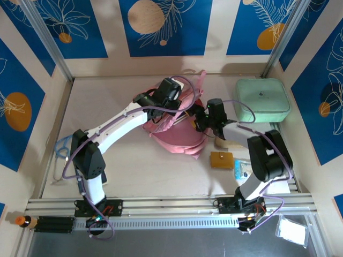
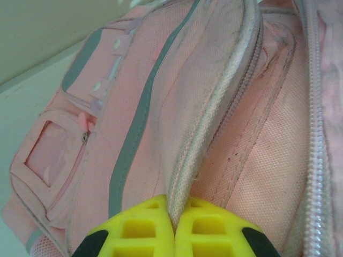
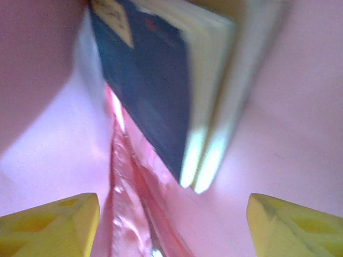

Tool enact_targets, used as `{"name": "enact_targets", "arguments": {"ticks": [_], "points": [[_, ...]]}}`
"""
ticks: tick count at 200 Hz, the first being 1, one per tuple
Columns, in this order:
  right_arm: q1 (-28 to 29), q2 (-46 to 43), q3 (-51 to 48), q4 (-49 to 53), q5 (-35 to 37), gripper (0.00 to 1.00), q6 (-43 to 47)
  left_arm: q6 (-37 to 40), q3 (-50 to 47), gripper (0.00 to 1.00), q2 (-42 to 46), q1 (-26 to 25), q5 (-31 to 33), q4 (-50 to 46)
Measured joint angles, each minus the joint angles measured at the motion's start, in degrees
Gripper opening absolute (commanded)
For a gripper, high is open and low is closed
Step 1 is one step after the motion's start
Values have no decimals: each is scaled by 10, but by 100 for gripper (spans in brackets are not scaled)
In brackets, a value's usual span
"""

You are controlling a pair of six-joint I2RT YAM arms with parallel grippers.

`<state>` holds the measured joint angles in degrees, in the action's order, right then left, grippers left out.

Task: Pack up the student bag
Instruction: Close the student bag at the top-center of the table, then move the book to the middle-left of the table.

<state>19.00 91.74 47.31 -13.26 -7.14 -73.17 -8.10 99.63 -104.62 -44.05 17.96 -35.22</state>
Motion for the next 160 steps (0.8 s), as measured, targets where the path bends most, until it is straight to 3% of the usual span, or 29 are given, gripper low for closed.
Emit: {"name": "enact_targets", "arguments": {"ticks": [40,79,104,137,160], "points": [[-8,-97,-51,118,72,81,32,-14,-19,3,-3,1,-30,14],[-33,-208,-48,209,143,87,87,-24,-48,46,-8,5,-110,26],[-47,-242,-24,258,182,89,124,-40,-76,69,3,8,-135,33],[-46,-233,23,282,192,89,171,-79,-181,85,70,33,-138,39],[-29,-194,58,288,191,91,194,-124,-280,91,145,88,-129,51]]}}
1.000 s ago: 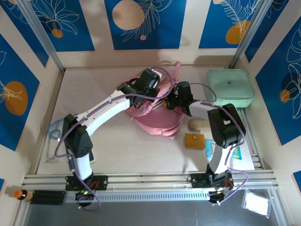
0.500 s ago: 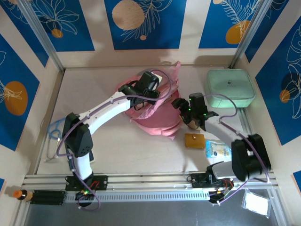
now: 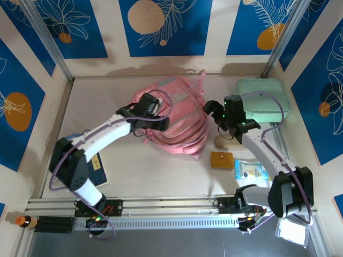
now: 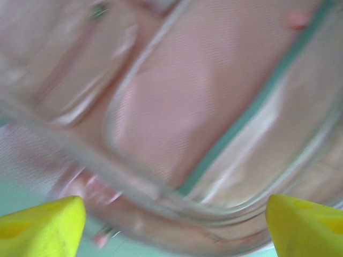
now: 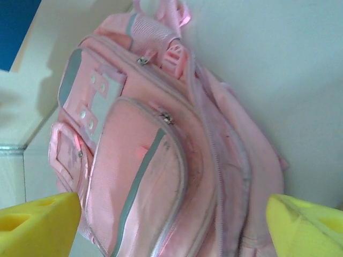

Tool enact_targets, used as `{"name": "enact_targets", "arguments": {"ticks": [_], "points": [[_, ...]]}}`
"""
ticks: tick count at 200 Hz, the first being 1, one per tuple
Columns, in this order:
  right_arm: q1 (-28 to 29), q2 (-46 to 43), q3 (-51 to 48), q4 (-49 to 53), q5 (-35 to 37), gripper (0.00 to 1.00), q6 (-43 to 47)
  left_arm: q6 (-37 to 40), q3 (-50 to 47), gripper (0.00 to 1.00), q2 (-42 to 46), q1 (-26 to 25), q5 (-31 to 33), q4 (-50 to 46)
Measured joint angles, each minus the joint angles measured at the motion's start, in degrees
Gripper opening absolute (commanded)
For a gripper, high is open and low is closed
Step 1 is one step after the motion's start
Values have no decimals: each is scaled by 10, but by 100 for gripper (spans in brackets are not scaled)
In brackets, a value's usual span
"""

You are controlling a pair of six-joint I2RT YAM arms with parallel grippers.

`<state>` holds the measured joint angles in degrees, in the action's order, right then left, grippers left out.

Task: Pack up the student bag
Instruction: Move the book to the middle-left of the table.

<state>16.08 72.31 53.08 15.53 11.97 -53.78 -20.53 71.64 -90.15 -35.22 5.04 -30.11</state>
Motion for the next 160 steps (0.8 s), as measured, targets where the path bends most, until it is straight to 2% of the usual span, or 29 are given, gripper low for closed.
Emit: {"name": "enact_targets", "arguments": {"ticks": [31,73,119,160], "points": [[35,66,44,8,-6,94,24,-72,-134,100,102,106,5,10],[75,134,110,17,-10,95,43,-151,-258,100,200,201,34,-13],[93,154,128,18,-17,94,49,-211,-338,100,249,237,85,-47],[92,157,128,20,-17,94,49,-252,-388,100,262,252,85,-50]]}}
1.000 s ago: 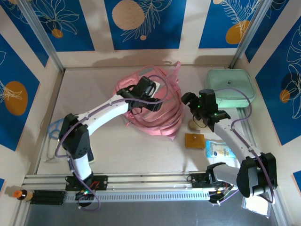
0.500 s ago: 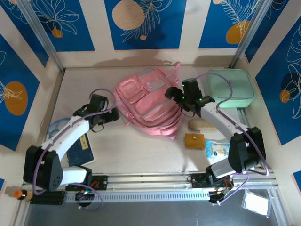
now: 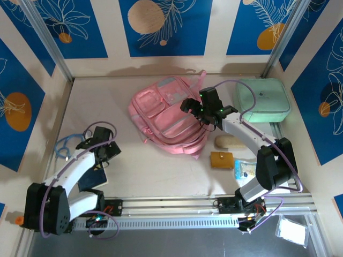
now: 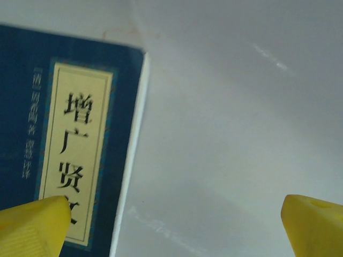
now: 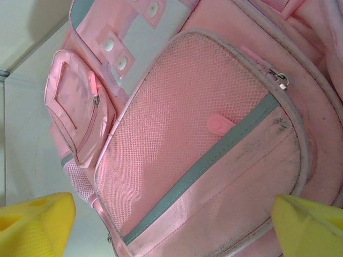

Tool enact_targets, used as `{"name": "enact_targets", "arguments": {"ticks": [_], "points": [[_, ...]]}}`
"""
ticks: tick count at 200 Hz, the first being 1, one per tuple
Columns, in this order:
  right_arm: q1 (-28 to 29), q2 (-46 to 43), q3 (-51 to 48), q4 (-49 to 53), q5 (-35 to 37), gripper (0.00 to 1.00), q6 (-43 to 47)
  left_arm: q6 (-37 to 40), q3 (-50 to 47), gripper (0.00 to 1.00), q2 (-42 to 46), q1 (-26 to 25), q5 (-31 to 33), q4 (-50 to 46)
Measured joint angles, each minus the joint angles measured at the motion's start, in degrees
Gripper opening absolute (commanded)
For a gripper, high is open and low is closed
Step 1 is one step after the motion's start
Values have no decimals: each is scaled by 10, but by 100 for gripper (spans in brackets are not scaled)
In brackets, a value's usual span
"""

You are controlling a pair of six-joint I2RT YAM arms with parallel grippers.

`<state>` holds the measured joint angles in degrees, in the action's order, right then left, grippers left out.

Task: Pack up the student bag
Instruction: Move the book to the middle-left of the table.

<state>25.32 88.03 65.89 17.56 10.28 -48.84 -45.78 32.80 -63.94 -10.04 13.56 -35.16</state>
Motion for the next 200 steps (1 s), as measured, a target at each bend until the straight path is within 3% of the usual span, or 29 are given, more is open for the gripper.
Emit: {"name": "enact_targets", "arguments": {"ticks": [91,154,200], "points": [[0,8,0,1,-4,93,0,-65,-14,95,-61,-1,-69,102],[3,16,0,0,-16,92,0,-123,31,95,-141,-47,-193,246],[21,31,12,2,-26,91,10,-126,64,97,-176,-65,-247,268]]}}
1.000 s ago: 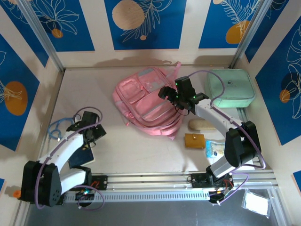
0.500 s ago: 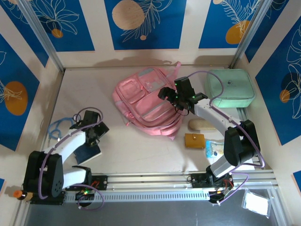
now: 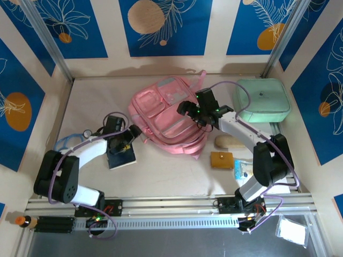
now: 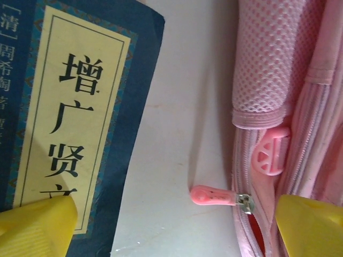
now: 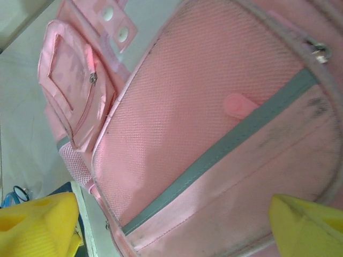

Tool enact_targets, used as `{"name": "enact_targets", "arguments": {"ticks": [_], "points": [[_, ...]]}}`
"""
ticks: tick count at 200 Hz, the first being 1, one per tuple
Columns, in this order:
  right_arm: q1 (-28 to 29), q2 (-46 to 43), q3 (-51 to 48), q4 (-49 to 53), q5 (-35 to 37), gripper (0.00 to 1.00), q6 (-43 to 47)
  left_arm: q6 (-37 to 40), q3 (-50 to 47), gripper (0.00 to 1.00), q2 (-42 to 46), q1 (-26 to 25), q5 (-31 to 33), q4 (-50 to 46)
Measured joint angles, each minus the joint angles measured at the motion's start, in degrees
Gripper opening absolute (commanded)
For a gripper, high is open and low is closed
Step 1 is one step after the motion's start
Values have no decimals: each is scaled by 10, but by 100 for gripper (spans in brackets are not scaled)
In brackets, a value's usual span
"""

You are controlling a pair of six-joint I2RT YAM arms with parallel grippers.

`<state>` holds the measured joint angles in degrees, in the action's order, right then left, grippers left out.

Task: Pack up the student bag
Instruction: Move the book to the middle-left of the table.

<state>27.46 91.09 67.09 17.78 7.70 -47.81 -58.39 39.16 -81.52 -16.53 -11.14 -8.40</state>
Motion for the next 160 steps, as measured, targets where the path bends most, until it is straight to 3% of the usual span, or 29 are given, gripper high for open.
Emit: {"name": "enact_targets", "arguments": {"ticks": [60,118,160], "points": [[92,45,64,22,-11,88,45,80,46,99,38,23,24,-92],[191,171,174,53,-49,71,112,134,-5,98,113,126,63,-122],[243,283,282,97,-49,57,156,140,-50,97,121,152,72,-134]]}}
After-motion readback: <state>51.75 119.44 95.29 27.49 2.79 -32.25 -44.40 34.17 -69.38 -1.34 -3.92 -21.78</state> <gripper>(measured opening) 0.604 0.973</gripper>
